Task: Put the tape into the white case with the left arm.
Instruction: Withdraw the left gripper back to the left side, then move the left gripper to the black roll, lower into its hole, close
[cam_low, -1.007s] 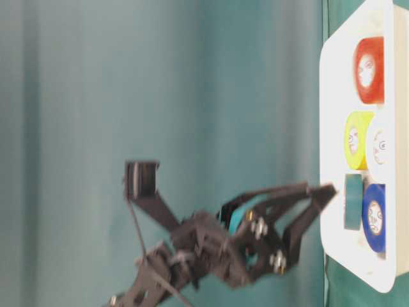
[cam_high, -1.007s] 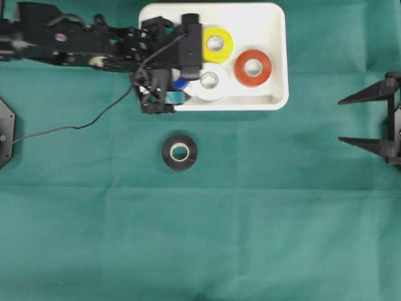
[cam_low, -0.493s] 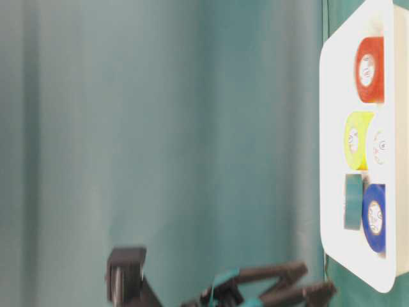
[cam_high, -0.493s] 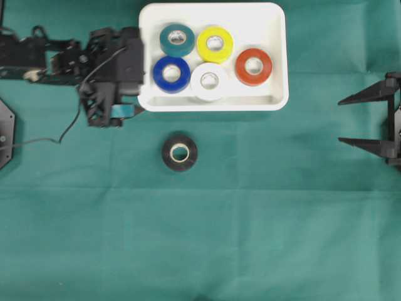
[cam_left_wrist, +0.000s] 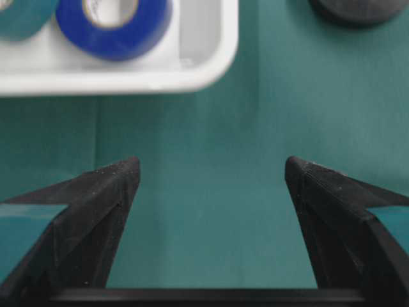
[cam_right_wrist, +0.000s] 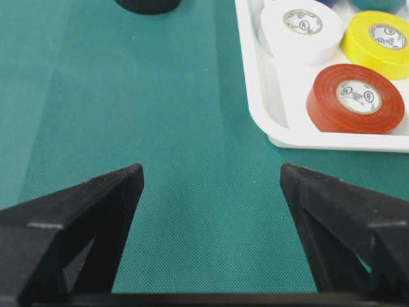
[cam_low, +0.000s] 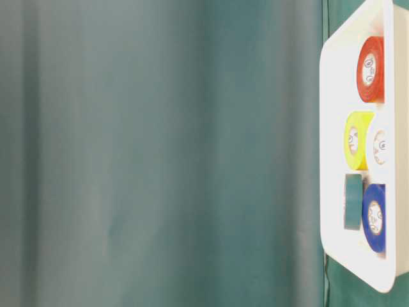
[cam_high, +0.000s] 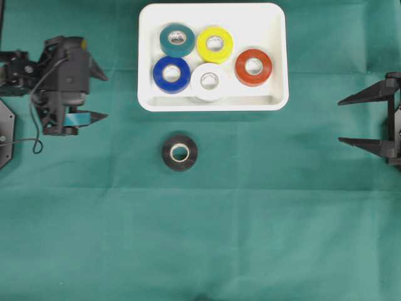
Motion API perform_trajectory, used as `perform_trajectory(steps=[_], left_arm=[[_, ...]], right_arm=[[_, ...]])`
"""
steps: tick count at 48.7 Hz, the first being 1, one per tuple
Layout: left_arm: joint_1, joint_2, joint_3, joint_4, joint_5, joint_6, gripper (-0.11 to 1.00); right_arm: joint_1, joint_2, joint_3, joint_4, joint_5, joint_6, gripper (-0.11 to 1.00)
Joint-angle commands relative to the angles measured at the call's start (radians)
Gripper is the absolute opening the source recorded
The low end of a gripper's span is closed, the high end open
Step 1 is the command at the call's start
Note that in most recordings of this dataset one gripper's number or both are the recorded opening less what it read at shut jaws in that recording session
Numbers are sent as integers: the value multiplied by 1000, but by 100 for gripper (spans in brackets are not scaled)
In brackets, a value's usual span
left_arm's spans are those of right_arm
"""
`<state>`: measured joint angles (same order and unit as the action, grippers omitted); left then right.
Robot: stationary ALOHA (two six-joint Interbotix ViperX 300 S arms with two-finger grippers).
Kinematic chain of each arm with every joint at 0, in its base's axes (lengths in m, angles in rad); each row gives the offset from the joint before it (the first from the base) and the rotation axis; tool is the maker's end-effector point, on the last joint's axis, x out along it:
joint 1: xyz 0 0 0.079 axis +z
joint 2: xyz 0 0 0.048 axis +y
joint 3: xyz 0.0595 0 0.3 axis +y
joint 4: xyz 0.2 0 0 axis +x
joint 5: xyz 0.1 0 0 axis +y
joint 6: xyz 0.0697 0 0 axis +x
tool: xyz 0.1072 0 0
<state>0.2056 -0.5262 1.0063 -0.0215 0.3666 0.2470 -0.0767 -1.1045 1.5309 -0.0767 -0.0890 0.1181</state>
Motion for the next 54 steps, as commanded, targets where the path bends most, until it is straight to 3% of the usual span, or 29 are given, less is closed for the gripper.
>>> perform_trajectory(steps=[1, 13, 29, 54], left_arm=[[-2, -44, 20, -2, -5, -2, 93], [-2, -114, 86, -3, -3, -5, 93], [-15, -118, 95, -5, -3, -6, 93], [-238, -126, 112, -5, -3, -6, 93]], right_arm=[[0, 6, -9, -2, -8, 0, 62], [0, 8, -9, -2, -8, 0, 62], [0, 9, -9, -2, -11, 0, 62], [0, 8, -9, -2, -9, 0, 62]])
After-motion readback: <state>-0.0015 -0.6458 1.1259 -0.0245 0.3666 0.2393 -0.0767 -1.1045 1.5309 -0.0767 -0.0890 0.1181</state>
